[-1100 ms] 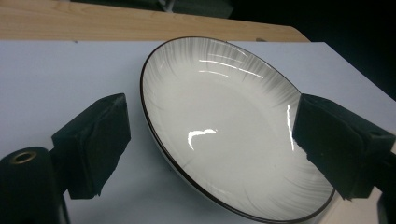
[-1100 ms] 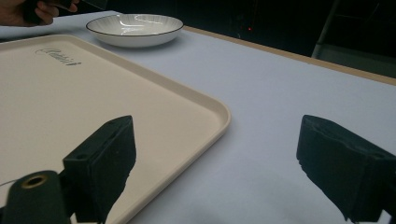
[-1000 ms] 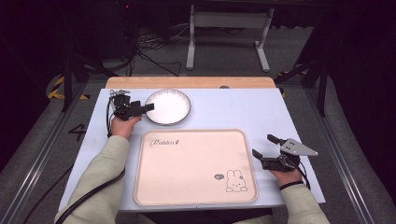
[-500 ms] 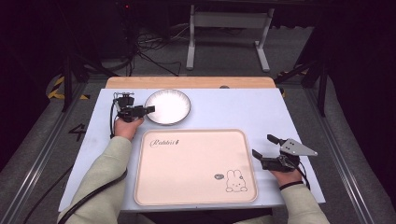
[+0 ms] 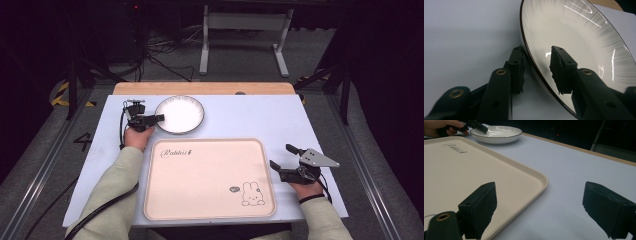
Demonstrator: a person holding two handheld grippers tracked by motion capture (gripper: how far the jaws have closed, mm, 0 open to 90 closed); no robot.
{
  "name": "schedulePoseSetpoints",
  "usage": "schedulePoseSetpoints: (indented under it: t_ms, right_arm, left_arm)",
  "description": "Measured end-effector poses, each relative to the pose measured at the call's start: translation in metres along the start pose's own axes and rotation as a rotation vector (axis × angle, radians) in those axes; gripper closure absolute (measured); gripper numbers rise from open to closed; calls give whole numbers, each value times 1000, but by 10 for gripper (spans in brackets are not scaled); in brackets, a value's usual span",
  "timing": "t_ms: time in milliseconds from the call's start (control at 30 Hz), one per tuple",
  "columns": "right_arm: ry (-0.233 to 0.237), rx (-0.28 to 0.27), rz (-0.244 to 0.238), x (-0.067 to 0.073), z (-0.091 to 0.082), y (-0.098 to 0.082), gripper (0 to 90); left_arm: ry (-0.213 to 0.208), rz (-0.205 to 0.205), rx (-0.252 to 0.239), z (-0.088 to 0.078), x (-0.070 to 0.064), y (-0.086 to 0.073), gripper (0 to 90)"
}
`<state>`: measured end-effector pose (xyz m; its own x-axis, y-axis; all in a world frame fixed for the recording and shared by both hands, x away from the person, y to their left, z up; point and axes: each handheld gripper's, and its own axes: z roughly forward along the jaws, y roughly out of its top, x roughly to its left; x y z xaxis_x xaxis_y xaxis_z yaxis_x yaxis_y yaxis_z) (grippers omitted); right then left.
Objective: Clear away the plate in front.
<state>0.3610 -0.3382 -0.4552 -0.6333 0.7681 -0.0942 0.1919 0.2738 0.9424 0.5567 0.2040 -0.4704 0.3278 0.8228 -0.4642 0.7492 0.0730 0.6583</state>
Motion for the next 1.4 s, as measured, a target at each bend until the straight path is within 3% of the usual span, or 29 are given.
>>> schedulePoseSetpoints:
  t_ms: [133,367,667,1000,1167,1300,1400]
  right_arm:
    - [-5,4,-4,0,0,0,128]
    - [-4,5,-7,1,0,0,128]
    - [-4,6,-7,1,0,0,129]
    - [-5,4,-5,1,0,0,129]
    - [-6,3,-4,1,0,0,129]
    - [-7,3,-4,0,0,0,129]
    - [-7,3,-3,1,0,0,129]
  left_arm:
    - [34,7,-3,1,-5,-1,683]
    - [22,-2,-7,1,-3,-1,688]
    - [-4,-120,-7,2,-1,1,754]
    - [2,-193,-28,3,-2,1,794]
    - [-43,-271,-63,1,-3,2,823]
    - [-44,-266,-73,-1,-6,7,836]
    - [-29,-239,-84,-5,-10,10,837]
